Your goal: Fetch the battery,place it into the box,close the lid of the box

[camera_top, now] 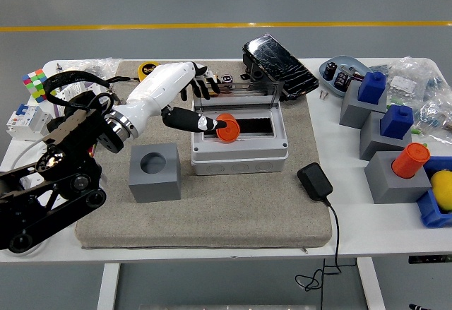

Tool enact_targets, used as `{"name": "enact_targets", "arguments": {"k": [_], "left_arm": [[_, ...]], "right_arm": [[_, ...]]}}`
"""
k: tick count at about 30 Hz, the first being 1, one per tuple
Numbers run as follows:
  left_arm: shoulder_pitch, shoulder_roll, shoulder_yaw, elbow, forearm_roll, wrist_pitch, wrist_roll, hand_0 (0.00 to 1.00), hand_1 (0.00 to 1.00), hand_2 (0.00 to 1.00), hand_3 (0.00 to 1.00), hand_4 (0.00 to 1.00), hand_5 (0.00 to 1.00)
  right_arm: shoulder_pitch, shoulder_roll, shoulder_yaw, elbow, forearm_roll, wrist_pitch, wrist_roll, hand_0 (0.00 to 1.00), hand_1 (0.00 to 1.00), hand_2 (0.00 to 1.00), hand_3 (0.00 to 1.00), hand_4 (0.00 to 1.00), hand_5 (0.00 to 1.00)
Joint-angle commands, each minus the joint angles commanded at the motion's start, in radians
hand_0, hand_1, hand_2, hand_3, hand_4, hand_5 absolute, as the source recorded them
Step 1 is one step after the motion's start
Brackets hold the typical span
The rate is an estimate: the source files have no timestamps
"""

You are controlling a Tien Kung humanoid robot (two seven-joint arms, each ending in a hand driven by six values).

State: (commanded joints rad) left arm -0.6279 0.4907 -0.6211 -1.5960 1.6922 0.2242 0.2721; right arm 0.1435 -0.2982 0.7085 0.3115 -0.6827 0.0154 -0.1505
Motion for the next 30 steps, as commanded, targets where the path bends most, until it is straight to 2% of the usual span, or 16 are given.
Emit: {"name": "enact_targets", "arguments": {"k": [2, 3, 8, 9, 15, 19, 20, 21, 24, 26, 27, 29, 30], "left_arm": [[-0.002, 0.002, 0.015, 0.019, -0.004, -0.015, 0.012, 0.250, 0.474, 0.500, 0.522, 0.998, 0.400], [-0.004, -0.001, 0.024, 0.032, -0.002, -0.022, 0.017, 0.278, 0.568, 0.575, 0.593, 0.998, 0.408], [-0.013, -0.039, 0.055, 0.102, 0.012, -0.048, 0.031, 0.278, 0.568, 0.575, 0.593, 0.998, 0.408], [-0.017, -0.045, 0.063, 0.111, 0.010, -0.053, 0.035, 0.321, 0.622, 0.646, 0.679, 0.998, 0.443], [-0.050, -0.079, 0.122, 0.142, -0.015, -0.070, 0.045, 0.316, 0.628, 0.646, 0.684, 0.998, 0.455], [-0.079, -0.115, 0.152, 0.161, -0.029, -0.074, 0.048, 0.316, 0.628, 0.646, 0.684, 0.998, 0.455], [-0.089, -0.130, 0.160, 0.168, -0.035, -0.072, 0.046, 0.316, 0.628, 0.646, 0.684, 0.998, 0.455], [-0.097, -0.141, 0.164, 0.172, -0.040, -0.069, 0.044, 0.316, 0.620, 0.632, 0.658, 0.872, 0.463], [-0.133, -0.193, 0.188, 0.205, -0.097, -0.055, 0.028, 0.316, 0.620, 0.632, 0.658, 0.872, 0.463], [-0.148, -0.218, 0.200, 0.225, -0.133, -0.053, 0.022, 0.316, 0.620, 0.632, 0.658, 0.872, 0.463], [-0.154, -0.228, 0.205, 0.235, -0.149, -0.052, 0.019, 0.318, 0.615, 0.627, 0.652, 0.815, 0.463], [-0.174, -0.265, 0.222, 0.270, -0.217, -0.047, 0.004, 0.318, 0.615, 0.627, 0.652, 0.815, 0.463], [-0.177, -0.272, 0.225, 0.277, -0.238, -0.045, -0.001, 0.318, 0.615, 0.627, 0.652, 0.815, 0.463]], "right_arm": [[0.000, 0.000, -0.004, -0.002, 0.002, 0.001, 0.000, 0.666, 0.658, 0.622, 0.531, 0.904, 0.484], [0.000, 0.000, -0.005, -0.004, 0.004, 0.002, -0.001, 0.665, 0.659, 0.622, 0.531, 0.904, 0.484], [0.002, 0.001, -0.001, -0.001, 0.003, 0.001, 0.000, 0.665, 0.659, 0.622, 0.531, 0.904, 0.484], [0.003, 0.000, -0.001, 0.000, 0.002, 0.001, 0.000, 0.667, 0.659, 0.622, 0.530, 0.903, 0.484], [0.003, 0.000, -0.007, -0.002, 0.005, 0.001, -0.001, 0.669, 0.659, 0.621, 0.530, 0.904, 0.485], [0.003, 0.001, -0.015, -0.005, 0.009, 0.002, -0.001, 0.669, 0.659, 0.621, 0.530, 0.904, 0.485], [0.003, 0.002, -0.016, -0.004, 0.010, 0.002, -0.001, 0.669, 0.659, 0.621, 0.530, 0.904, 0.485], [0.004, 0.002, -0.017, -0.003, 0.010, 0.001, -0.001, 0.668, 0.659, 0.622, 0.530, 0.904, 0.485], [0.008, 0.002, -0.024, -0.002, 0.010, 0.001, 0.000, 0.668, 0.659, 0.622, 0.530, 0.904, 0.485], [0.009, 0.002, -0.027, -0.001, 0.011, 0.001, 0.000, 0.668, 0.659, 0.622, 0.530, 0.904, 0.485], [0.010, 0.002, -0.028, -0.001, 0.012, 0.001, 0.000, 0.668, 0.659, 0.622, 0.530, 0.904, 0.485], [0.011, 0.003, -0.032, -0.001, 0.013, 0.001, 0.000, 0.668, 0.659, 0.622, 0.530, 0.904, 0.485], [0.011, 0.003, -0.033, 0.000, 0.013, 0.001, 0.000, 0.668, 0.659, 0.622, 0.530, 0.904, 0.485]]}}
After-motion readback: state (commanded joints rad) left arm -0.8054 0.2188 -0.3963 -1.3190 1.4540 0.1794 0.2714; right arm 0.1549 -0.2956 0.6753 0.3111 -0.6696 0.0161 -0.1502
